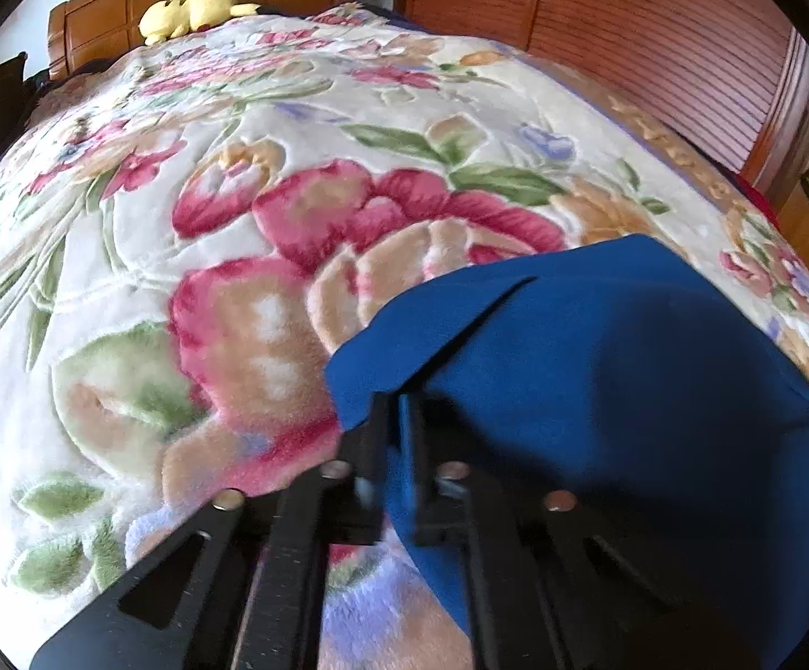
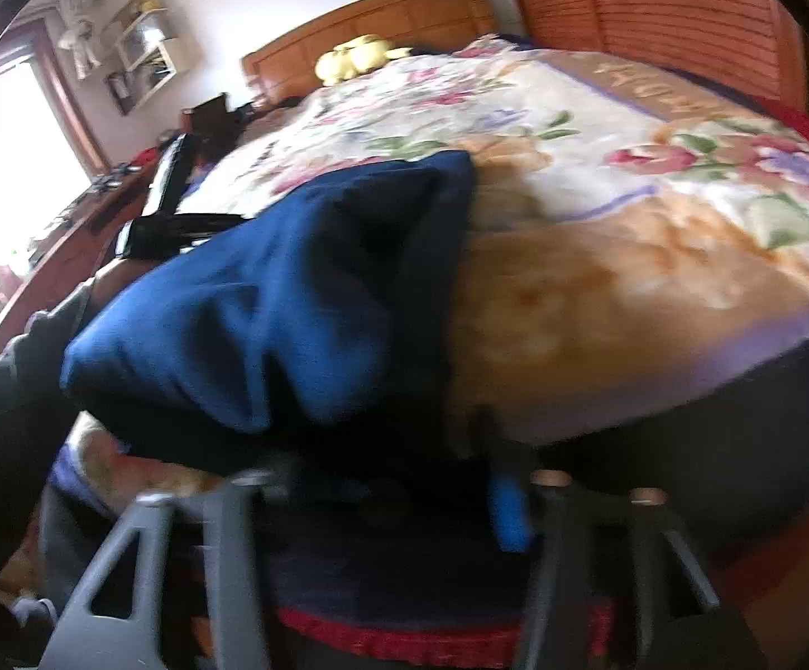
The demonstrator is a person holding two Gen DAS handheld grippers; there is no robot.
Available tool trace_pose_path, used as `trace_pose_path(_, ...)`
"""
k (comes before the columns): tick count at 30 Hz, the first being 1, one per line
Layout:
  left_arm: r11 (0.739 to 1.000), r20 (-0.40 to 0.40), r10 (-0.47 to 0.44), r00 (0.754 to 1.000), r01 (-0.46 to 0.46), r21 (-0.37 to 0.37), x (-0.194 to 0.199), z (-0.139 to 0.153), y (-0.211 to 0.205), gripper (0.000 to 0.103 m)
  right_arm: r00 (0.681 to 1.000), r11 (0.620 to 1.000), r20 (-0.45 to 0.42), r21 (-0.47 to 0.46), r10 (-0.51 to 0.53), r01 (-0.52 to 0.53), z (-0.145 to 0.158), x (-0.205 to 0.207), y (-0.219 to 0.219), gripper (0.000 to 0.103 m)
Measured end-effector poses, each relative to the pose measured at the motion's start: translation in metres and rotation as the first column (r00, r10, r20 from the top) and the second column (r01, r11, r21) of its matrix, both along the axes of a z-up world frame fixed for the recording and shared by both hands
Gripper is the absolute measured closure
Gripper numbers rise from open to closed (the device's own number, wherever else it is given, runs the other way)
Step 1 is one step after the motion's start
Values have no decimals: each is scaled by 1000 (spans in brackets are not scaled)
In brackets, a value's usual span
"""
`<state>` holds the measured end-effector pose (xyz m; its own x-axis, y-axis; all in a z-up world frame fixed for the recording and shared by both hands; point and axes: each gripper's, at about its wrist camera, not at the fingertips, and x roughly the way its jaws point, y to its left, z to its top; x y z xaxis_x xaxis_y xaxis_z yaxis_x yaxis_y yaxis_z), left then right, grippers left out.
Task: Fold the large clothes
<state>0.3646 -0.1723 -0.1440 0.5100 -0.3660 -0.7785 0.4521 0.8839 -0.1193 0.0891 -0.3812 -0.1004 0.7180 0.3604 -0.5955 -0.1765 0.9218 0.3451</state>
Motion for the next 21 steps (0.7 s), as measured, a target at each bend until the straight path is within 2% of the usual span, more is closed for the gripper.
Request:
trace_pose_path(3,1000,57,-16,998,16,-2,-11,19,-1,103,999,999,42,-43,14,-12,5,-3,4,88)
trace_pose_path(7,999,175,-37,984,37,2,-30,65,-8,103,994,1000,113,-28,-4,7,18,-7,-6,92)
trace_pose_path(11,996,245,-87,966,87,9,-45,103,-20,103,986,998,169,-56,-9,19,29,-9,-8,92)
trace_pose_path(13,996,217,-70,974,80,-36,-40,109,-14,103,984,998,177,-64,-8,20,31,-8,-9,92)
trace_pose_path(15,994,146,-67,987,79,-73,-29,106,-5,103,984,996,178,-79,-14,29,29,-9,-12,93)
trace_pose_path(19,998,67,-63,996,64,-14,-17,77,1,97,979,986,191,-137,-69,96,29,-4,-25,93)
trace_pose_path(21,997,36,-71,997,71,-9,-16,62,2,94,975,980,188,-136,-117,144,30,1,-40,93)
